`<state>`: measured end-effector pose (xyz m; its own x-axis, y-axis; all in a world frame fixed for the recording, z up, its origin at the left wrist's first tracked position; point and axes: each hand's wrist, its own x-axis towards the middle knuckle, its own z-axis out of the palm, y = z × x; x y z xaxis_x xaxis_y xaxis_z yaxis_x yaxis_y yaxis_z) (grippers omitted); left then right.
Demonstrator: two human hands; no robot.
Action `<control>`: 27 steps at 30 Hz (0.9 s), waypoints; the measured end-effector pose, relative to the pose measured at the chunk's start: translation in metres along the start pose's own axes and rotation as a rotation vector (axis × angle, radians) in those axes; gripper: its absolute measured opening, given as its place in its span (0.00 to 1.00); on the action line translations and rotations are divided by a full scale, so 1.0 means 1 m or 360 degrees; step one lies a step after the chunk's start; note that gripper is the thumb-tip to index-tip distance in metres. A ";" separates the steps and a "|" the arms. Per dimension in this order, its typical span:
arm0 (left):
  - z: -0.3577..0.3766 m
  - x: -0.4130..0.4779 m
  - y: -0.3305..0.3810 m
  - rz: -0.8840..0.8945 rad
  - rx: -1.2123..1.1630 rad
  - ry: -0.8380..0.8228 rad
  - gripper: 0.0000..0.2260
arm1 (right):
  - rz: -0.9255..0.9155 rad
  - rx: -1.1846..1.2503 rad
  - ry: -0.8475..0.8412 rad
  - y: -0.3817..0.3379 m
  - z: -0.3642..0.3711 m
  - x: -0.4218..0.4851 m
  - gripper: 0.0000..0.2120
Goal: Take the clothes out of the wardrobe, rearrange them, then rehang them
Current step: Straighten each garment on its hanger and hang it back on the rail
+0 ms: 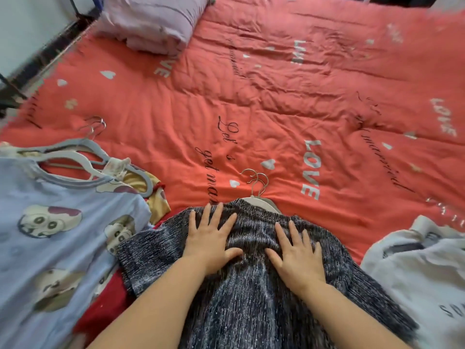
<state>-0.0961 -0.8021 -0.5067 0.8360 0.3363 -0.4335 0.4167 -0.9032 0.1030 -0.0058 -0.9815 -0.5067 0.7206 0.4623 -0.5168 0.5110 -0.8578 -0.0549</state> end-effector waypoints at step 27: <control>-0.164 -0.305 -0.207 -0.0478 -0.0235 0.0214 0.25 | -0.0670 0.0199 0.0130 -0.237 -0.147 -0.214 0.22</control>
<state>-0.3792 -0.6741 -0.2490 0.7037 0.6218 -0.3438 0.6899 -0.7136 0.1216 -0.2126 -0.8442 -0.2578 0.4992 0.7890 -0.3583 0.7108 -0.6093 -0.3515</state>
